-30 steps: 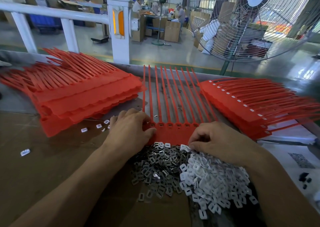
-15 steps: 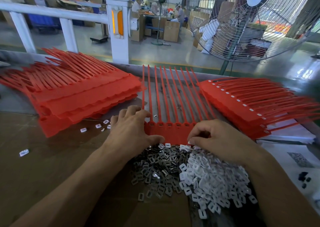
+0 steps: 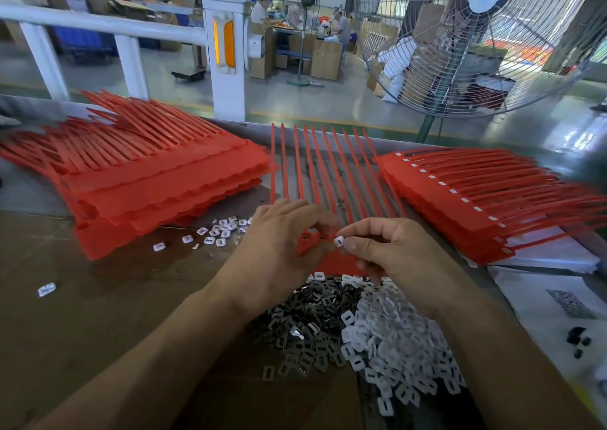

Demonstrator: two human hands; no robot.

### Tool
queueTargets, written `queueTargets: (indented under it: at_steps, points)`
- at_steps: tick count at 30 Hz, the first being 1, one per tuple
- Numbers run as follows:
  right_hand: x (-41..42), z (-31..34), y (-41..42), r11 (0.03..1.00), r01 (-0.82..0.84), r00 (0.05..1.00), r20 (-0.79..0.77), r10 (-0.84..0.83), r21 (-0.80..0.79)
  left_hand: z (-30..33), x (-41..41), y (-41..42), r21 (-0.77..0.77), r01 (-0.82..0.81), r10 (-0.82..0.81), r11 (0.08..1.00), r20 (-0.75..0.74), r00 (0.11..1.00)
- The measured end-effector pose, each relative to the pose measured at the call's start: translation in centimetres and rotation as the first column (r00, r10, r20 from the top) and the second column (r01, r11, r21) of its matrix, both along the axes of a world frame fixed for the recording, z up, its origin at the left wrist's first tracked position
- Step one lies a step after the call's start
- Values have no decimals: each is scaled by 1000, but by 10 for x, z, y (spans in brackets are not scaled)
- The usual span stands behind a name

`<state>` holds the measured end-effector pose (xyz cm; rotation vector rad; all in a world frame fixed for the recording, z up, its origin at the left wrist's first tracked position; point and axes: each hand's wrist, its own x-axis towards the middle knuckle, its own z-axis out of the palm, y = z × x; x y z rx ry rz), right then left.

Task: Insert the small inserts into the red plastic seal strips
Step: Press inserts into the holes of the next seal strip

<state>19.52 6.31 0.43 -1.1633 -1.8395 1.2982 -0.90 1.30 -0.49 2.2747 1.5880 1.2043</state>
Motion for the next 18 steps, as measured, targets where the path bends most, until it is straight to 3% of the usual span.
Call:
queueTargets:
  at_steps: [6,12,18]
  points:
    - [-3,2,-3,997,-44,998,-39,42,-67,2,0,-1,32,50,-46,998,-90,995]
    - [-3,2,-3,993,-45,994,-101,34,-106,3,0,-2,80,25,-19,996,-67,998]
    - [-4,-3,1,998,-36,997,-66,32,-56,1,-1,-2,99,23,-9,995,-136,991]
